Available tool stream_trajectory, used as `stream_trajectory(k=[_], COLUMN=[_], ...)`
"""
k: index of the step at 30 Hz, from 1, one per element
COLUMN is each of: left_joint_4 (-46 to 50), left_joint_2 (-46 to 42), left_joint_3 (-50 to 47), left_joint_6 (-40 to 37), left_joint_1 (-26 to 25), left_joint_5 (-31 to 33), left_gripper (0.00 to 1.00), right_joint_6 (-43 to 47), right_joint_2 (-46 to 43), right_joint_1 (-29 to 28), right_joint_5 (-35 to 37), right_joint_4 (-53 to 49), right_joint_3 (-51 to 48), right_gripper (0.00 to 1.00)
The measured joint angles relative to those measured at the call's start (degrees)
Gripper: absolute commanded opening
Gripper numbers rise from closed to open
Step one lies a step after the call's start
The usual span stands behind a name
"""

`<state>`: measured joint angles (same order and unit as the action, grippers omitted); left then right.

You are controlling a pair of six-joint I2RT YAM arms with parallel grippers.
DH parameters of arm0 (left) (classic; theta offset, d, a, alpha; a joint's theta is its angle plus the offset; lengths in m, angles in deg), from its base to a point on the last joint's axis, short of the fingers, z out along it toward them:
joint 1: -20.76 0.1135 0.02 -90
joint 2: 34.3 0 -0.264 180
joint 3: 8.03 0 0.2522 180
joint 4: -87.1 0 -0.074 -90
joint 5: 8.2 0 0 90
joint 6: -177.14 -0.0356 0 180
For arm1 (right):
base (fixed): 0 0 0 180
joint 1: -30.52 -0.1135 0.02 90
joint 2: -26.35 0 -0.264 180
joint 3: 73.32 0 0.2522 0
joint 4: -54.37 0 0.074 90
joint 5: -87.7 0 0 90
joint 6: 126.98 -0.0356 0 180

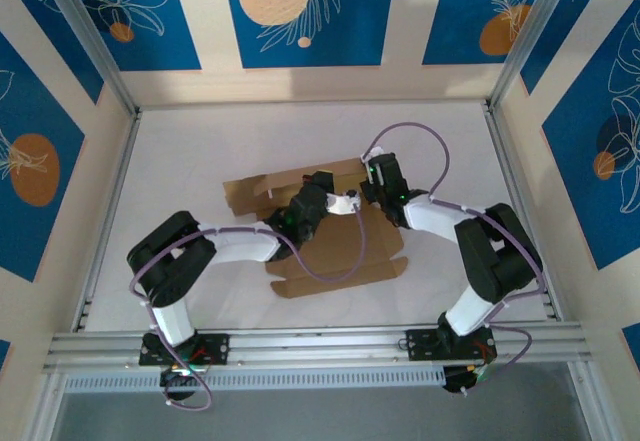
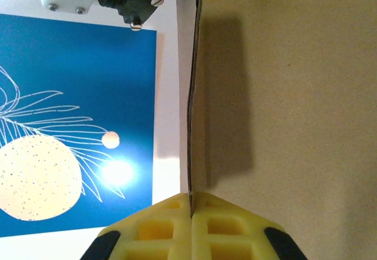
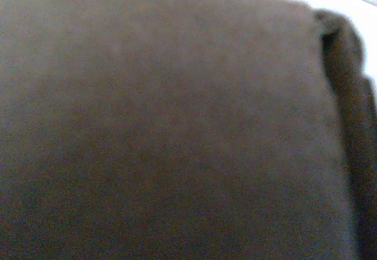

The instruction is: Fold the paper box

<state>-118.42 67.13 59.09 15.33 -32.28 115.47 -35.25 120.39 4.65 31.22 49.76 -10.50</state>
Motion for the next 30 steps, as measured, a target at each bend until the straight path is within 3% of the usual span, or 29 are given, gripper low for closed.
stream_trajectory(k=[3, 6, 10, 17, 30], left_joint_4=[0.83, 1.29, 1.64, -0.22, -3.67], left_joint_2=[0.00, 0.00, 0.00, 0.94, 3.41], left_joint_3=[0.39, 0.57, 0.59, 0.63, 1.55], left_joint_6=[0.48, 1.01, 0.98, 0.24, -2.36], left_joint_1=[0.00, 0.00, -0.26, -2.19, -2.60], left_joint_5=[1.07, 1.95, 2.05, 1.77, 2.45], left_gripper=[0.00, 0.00, 0.00, 0.00, 0.00], right_joint_6=[-1.84, -2.36, -1.03, 1.81, 5.77], right_joint_2=[1.81, 2.93, 2.75, -5.18, -21.24], right_joint_1=[-1.38, -2.21, -1.97, 3.74, 6.05], right_joint_5=[3.39, 5.14, 5.05, -3.06, -20.74], right_joint_4=[-1.11, -1.27, -0.98, -0.15, -1.95], right_joint_3=[2.23, 3.23, 2.75, -4.59, -11.32], right_gripper=[0.08, 0.15, 0.38, 0.60, 0.68])
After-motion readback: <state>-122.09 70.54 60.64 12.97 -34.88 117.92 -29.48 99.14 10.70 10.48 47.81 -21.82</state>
